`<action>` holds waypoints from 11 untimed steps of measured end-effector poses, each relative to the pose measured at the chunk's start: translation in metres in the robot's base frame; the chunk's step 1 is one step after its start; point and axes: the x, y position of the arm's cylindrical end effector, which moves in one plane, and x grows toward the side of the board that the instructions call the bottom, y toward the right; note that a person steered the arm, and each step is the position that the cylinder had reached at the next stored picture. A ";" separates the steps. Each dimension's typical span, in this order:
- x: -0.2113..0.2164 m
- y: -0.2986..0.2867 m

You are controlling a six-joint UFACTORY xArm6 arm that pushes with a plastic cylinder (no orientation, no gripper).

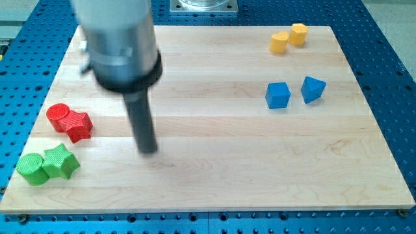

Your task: Push the green blocks to the top center

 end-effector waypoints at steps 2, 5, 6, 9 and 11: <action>0.049 -0.096; -0.010 -0.155; -0.039 -0.109; -0.013 -0.201; 0.026 -0.148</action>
